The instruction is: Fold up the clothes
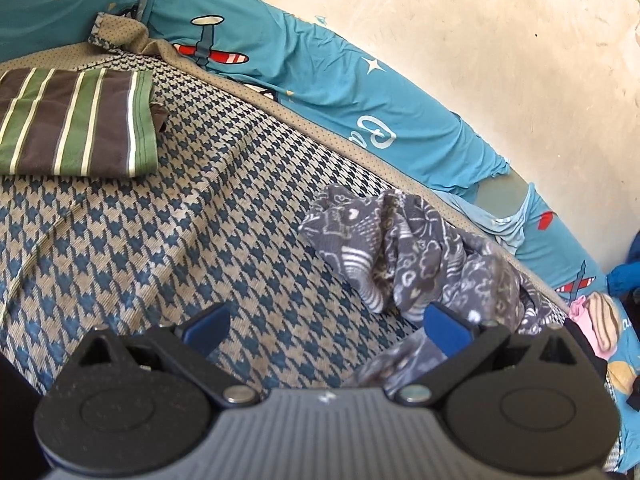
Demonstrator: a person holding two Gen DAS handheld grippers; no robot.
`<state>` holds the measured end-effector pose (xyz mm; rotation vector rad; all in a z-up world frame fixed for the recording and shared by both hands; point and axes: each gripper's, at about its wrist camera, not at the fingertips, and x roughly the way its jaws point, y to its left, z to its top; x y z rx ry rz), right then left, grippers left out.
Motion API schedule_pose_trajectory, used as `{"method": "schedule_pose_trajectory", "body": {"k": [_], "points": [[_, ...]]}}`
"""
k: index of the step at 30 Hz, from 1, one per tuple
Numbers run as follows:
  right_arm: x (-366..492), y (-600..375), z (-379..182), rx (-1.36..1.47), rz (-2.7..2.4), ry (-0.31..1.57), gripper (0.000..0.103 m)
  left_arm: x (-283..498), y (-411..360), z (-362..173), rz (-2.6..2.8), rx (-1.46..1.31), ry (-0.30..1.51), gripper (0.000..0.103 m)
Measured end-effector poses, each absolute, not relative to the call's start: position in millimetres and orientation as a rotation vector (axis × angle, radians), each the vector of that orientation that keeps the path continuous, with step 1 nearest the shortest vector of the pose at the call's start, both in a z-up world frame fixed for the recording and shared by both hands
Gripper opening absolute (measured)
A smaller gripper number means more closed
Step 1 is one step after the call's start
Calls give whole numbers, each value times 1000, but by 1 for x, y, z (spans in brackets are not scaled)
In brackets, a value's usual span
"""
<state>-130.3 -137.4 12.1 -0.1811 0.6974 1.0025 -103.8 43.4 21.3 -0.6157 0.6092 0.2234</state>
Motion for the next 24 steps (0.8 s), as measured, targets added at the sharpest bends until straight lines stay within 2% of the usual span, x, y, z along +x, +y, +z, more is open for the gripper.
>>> {"method": "schedule_pose_trajectory", "body": {"k": [6,12,19,24], "points": [[-120,-142,3,-148,1008,754,19,-99,37,20,204,-588,628,103],[-119,-151,12,-145,1031,722,22,-99,40,17,224,-597,644,103],[-118,-171,29,-102,1011,673,37,-102,46,12,248,-625,664,103],[-116,-182,35,-87,950,652,38,-100,42,11,250,-603,690,103]]}}
